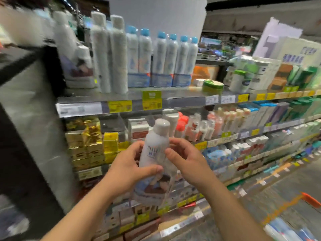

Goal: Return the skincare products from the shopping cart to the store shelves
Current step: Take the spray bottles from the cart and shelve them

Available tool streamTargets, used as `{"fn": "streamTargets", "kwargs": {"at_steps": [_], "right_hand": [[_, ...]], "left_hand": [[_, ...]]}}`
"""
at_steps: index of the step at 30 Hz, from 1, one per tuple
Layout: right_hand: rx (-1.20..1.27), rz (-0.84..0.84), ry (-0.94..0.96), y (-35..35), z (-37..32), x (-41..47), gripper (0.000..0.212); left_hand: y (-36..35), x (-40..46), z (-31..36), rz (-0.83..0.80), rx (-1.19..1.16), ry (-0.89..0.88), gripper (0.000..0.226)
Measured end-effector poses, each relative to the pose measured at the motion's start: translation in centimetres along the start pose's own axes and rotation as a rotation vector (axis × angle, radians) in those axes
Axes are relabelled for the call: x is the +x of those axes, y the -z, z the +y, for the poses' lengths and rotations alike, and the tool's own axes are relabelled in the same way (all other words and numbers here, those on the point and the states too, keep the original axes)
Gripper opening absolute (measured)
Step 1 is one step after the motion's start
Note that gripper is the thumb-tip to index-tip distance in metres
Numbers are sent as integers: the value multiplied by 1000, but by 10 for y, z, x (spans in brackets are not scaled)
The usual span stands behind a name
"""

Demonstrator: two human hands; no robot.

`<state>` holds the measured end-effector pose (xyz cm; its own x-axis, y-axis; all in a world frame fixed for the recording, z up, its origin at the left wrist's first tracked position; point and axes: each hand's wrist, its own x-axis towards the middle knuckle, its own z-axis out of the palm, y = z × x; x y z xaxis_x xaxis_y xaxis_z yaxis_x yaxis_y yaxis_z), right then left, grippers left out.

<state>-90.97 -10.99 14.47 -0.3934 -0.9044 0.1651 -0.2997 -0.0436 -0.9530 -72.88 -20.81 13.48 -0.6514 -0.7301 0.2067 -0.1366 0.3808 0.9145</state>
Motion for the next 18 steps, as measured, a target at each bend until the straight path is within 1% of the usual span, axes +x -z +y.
{"fn": "streamTargets", "kwargs": {"at_steps": [2, 4, 8, 12, 13, 15, 18], "right_hand": [[39, -49, 5, -20, -5, 7, 12], [78, -134, 6, -36, -13, 14, 12], [74, -283, 28, -62, -29, 31, 26], [53, -374, 72, -83, -35, 57, 41], [51, -388, 78, -88, -35, 64, 43], [38, -412, 91, -98, -34, 78, 41], [99, -397, 134, -108, -37, 99, 39]], "left_hand": [[26, -4, 4, 61, 18, -9, 65], [49, -9, 8, 126, -5, -7, 64], [84, -16, 20, 254, -55, 4, 63], [110, -10, 28, 349, -66, 27, 66], [115, -8, 30, 374, -58, 26, 65], [121, -1, 38, 431, -47, 15, 57], [128, 15, 54, 480, -55, -17, 45]]}}
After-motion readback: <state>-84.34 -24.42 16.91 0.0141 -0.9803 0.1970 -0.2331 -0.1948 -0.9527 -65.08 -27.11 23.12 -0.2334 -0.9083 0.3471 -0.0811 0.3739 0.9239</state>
